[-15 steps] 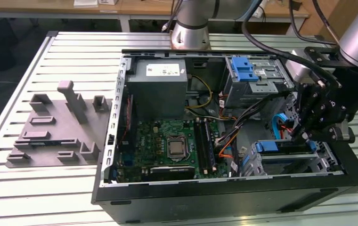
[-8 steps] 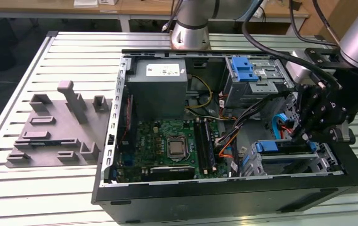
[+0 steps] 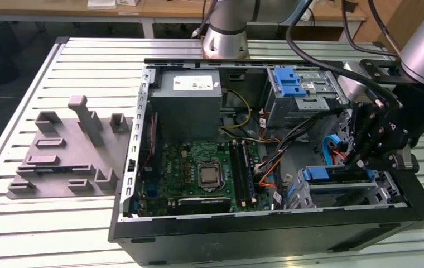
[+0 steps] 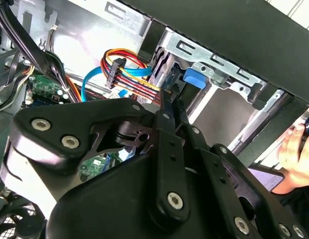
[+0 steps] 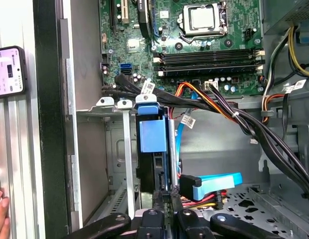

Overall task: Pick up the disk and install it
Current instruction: 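Insert the first disk wire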

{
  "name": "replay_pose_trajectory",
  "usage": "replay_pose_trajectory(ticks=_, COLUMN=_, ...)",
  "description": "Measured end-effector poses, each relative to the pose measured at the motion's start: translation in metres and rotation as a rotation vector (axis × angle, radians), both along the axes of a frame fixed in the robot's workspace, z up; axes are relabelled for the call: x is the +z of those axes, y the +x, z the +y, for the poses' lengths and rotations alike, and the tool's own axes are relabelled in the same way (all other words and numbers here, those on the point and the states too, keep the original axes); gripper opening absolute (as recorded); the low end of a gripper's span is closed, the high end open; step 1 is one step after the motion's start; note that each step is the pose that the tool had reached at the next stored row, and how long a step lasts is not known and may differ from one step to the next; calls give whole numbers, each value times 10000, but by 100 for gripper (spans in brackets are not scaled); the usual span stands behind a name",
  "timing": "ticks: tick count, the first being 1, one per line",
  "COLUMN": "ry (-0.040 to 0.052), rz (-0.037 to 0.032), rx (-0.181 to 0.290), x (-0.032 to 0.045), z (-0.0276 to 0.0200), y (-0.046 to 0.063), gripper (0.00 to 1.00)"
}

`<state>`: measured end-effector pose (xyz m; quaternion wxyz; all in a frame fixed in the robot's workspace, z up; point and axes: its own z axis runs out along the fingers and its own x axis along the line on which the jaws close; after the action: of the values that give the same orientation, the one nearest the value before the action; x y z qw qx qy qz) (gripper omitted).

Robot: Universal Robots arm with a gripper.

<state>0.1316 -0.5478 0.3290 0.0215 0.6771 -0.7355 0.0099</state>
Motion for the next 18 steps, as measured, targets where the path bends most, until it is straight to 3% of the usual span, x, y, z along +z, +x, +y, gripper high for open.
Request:
replay_pose_trajectory(ticks=9, ry=6, rz=15, rx=-1, x=-11, z=0, y=1, gripper=18)
replay_pose_trajectory(ticks=10, ry=2, rz=15, rx=-1, x=-4, z=0, y=1, gripper=24)
replay_pose_trajectory(ticks=14, ry=-1, rz=15, rx=-1, x=91, z=0, y=1, gripper=24)
replay_pose_trajectory(ticks=16, ry=1, rz=16, rx=0, x=98, z=0, y=1, gripper=24)
replay_pose_trajectory(ticks=17, ry=0, rz=16, rx=-1, x=99, z=0, y=1, gripper=16)
replay_pose_trajectory(ticks=18, ry=-1, rz=16, rx=0, x=100, z=0, y=1, gripper=16)
